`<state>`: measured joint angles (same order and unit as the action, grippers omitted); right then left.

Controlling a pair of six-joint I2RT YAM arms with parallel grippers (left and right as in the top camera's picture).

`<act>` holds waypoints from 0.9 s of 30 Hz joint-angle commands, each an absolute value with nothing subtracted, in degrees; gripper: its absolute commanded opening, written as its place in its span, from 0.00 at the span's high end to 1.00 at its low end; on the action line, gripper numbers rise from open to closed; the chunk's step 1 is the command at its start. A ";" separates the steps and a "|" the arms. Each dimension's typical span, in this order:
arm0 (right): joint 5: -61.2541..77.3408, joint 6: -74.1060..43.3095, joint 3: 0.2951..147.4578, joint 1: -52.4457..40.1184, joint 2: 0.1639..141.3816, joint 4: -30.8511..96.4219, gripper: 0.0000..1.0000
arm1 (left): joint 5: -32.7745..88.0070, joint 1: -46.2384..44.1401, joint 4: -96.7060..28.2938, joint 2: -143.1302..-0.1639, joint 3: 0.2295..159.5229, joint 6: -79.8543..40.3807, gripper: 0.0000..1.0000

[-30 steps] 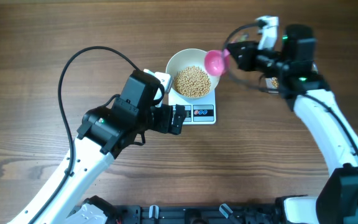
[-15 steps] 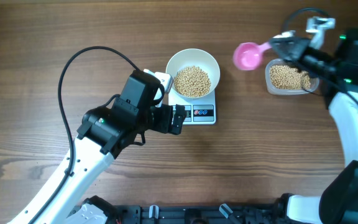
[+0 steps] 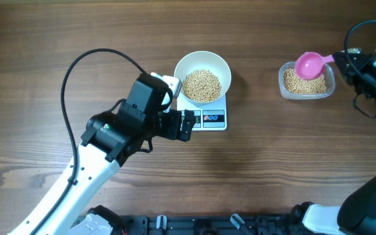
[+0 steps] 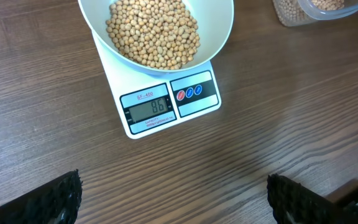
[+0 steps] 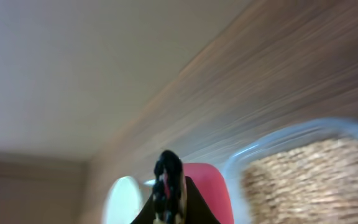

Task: Scoop item into bowl and weigh 150g on scale
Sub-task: 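Carry the empty scoop right back to the soybean tub, then dig the pink scoop down into the soybeans with the right gripper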

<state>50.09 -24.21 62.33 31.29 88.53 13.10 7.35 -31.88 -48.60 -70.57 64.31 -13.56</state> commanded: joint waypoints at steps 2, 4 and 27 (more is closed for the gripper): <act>41.50 -16.45 63.26 30.94 88.90 13.10 0.96 | 6.81 -32.14 -48.62 -70.52 64.07 -12.38 0.00; 40.45 -16.23 63.26 30.94 89.93 13.13 0.96 | 6.81 -32.14 -48.62 -70.52 64.07 -12.38 0.00; 38.96 1.48 63.26 30.92 97.58 15.05 0.96 | 6.81 -32.14 -48.62 -70.52 64.07 -12.38 0.00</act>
